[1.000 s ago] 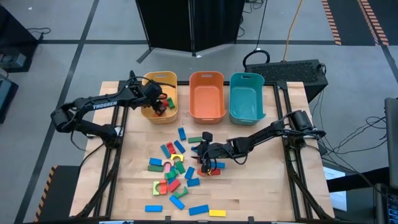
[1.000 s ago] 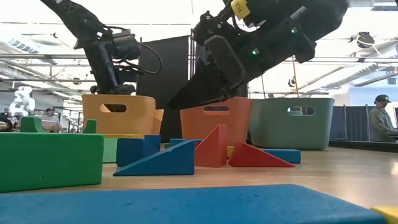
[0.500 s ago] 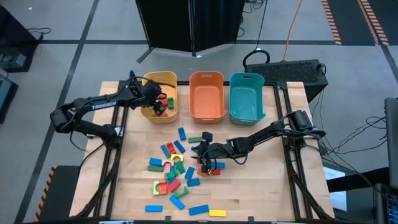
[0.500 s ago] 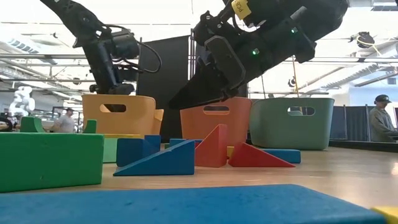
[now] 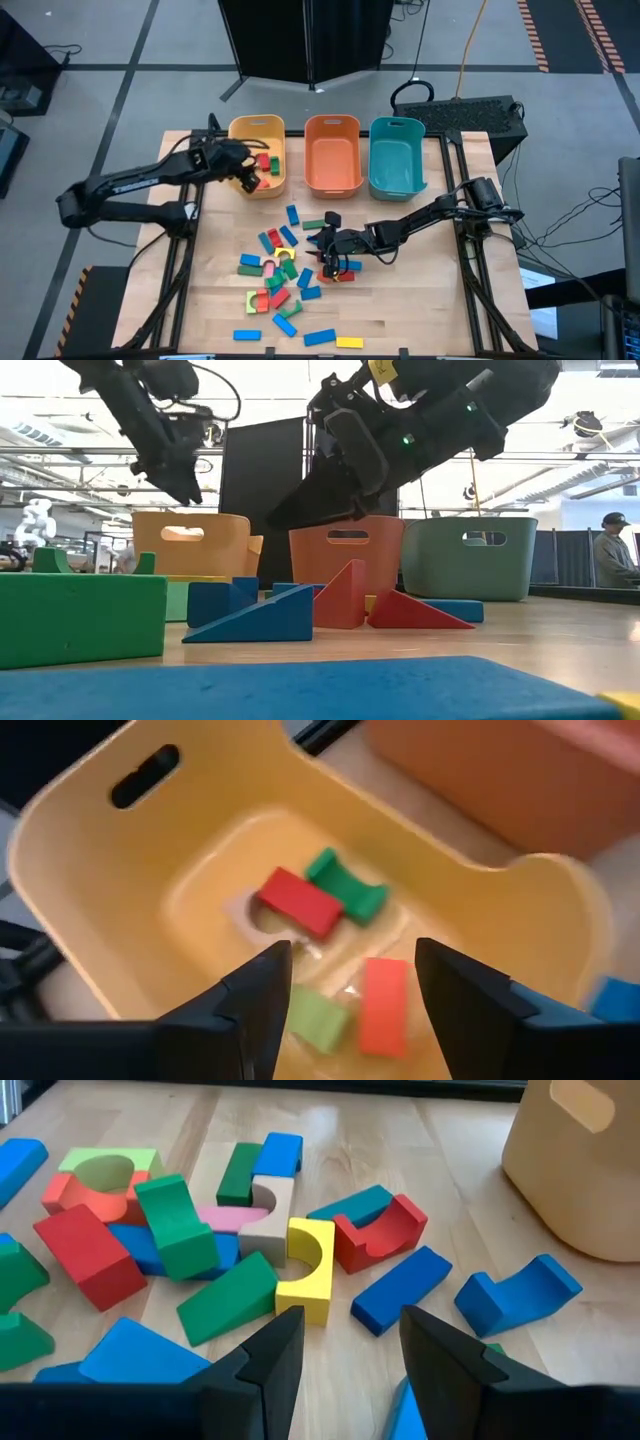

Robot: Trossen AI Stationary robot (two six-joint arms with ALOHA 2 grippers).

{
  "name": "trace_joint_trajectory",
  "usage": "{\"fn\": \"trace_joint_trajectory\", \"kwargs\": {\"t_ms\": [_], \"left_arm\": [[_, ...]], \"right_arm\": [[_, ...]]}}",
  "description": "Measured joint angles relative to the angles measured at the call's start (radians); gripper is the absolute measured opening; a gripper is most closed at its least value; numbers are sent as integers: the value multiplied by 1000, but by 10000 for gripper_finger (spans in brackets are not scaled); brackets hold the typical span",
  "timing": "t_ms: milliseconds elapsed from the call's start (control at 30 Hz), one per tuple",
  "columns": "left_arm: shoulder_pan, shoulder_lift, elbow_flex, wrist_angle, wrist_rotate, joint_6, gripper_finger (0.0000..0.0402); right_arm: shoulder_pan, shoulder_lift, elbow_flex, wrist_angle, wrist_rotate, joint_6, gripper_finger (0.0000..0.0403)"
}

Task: Sort blocks by size
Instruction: Put the yellow arch block into the yellow bin

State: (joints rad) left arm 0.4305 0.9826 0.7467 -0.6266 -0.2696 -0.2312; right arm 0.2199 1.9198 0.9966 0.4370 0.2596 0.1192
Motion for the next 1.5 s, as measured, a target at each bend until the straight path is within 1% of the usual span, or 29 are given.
{"fn": "trace_joint_trajectory", "kwargs": {"t_ms": [200,300,433,567,700,800,933,1033,1167,1300,1500], "left_arm": [[-156,-36,0,-56,3,-108,203],[-243,-35,0,-68,0,-155,203],[-356,-35,0,-21,-29,-183,202],[-465,-35,0,45,-44,-199,202],[-570,-19,0,77,-108,-212,202],[-637,12,0,89,-150,-237,202],[-718,70,0,103,-192,-273,202],[-773,118,0,115,-213,-288,202],[-843,175,-1,158,-237,-289,202],[-901,229,-1,198,-285,-291,202],[-952,304,-1,214,-340,-369,202]], "right_arm": [[-6,0,1,10,-8,-11,153],[-19,0,1,15,-51,-10,153],[-33,0,1,18,-61,-18,153],[-50,0,9,14,-103,-25,153],[-51,20,38,16,-112,-43,153],[-50,63,90,15,-140,-52,153],[-50,133,164,-20,-141,-53,153],[-48,175,186,-32,-139,-65,153],[-47,188,190,-41,-136,-87,155],[-44,193,190,-67,-136,-91,178],[-41,205,190,-45,-137,-89,214]]}}
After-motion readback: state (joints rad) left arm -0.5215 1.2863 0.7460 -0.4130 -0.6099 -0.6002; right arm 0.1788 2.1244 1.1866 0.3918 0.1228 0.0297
